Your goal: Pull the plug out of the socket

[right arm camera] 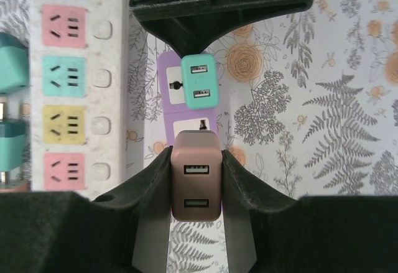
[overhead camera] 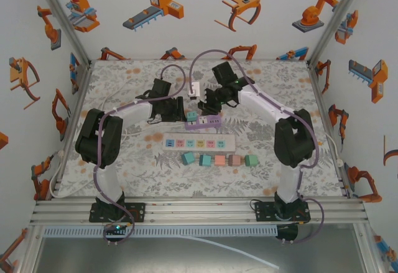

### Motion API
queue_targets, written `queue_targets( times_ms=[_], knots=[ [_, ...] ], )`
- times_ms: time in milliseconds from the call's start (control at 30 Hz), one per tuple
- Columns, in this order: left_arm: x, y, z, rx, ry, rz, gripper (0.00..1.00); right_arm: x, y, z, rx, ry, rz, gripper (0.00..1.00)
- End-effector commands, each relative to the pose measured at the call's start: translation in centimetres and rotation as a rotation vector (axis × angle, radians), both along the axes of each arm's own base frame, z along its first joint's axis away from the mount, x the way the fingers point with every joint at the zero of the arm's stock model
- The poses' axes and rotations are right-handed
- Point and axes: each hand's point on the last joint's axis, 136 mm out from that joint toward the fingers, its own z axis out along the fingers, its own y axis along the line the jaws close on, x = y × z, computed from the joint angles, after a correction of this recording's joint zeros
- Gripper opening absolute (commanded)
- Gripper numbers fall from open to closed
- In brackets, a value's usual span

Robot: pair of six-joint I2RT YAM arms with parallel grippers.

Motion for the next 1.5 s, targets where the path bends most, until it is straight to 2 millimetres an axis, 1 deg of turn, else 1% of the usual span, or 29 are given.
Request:
queue_targets(
  times_ms=[0, 167, 267, 400, 467, 533, 600, 667, 767, 933, 1033, 1167, 1333, 1400, 1467],
  knots=[
    [0.3, -0.3, 2.3, 0.000, -0.033, -0.026, 0.54, 0.2, -0.6, 4.0, 0.106, -0.016, -0.099, 0.14],
    [0.9, -0.4, 6.1, -0.024, -0.111, -0.025, 0.55, -0.5, -1.5, 7.2, 0.233, 0.028, -0.251, 0.13],
    [0.8, -0.2, 8.4, -0.042, -0.156, -0.022, 0.55, -0.9, -2.3, 9.1, 0.315, 0.111, -0.388, 0.13],
    [-0.9, -0.2, 11.1, -0.088, -0.194, -0.047, 0.57, -1.8, -3.4, 10.8, 0.420, 0.243, -0.538, 0.13],
    [-2.0, -0.1, 12.1, -0.114, -0.218, -0.060, 0.57, -1.7, -4.5, 11.4, 0.471, 0.299, -0.656, 0.13],
    [-3.2, 0.0, 13.7, -0.142, -0.255, -0.079, 0.57, -1.5, -6.0, 11.7, 0.534, 0.354, -0.804, 0.13],
    [-4.7, 0.0, 15.0, -0.167, -0.288, -0.108, 0.58, -1.4, -7.2, 11.1, 0.585, 0.432, -0.929, 0.12],
    [-6.1, -0.1, 16.6, -0.191, -0.334, -0.138, 0.58, -2.0, -8.1, 10.4, 0.614, 0.505, -1.003, 0.11],
    [-8.7, -0.8, 18.1, -0.218, -0.403, -0.208, 0.59, -3.1, -9.2, 8.9, 0.658, 0.607, -1.099, 0.12],
    [-13.5, -2.7, 19.3, -0.289, -0.481, -0.348, 0.61, -5.2, -10.8, 6.8, 0.754, 0.752, -1.190, 0.10],
    [-16.2, -3.8, 19.4, -0.313, -0.516, -0.436, 0.62, -6.5, -11.7, 5.5, 0.784, 0.816, -1.239, 0.09],
    [-20.0, -4.9, 18.9, -0.310, -0.570, -0.584, 0.66, -8.6, -12.9, 3.0, 0.789, 0.874, -1.293, 0.08],
    [-24.9, -5.6, 17.1, -0.236, -0.650, -0.812, 0.71, -11.7, -14.0, -0.6, 0.775, 0.922, -1.355, 0.07],
    [-26.3, -5.7, 16.4, -0.204, -0.676, -0.878, 0.73, -12.6, -14.5, -1.8, 0.765, 0.940, -1.384, 0.07],
    [-27.2, -5.6, 15.8, -0.180, -0.700, -0.923, 0.76, -13.6, -14.7, -2.9, 0.754, 0.966, -1.403, 0.06]
  ],
)
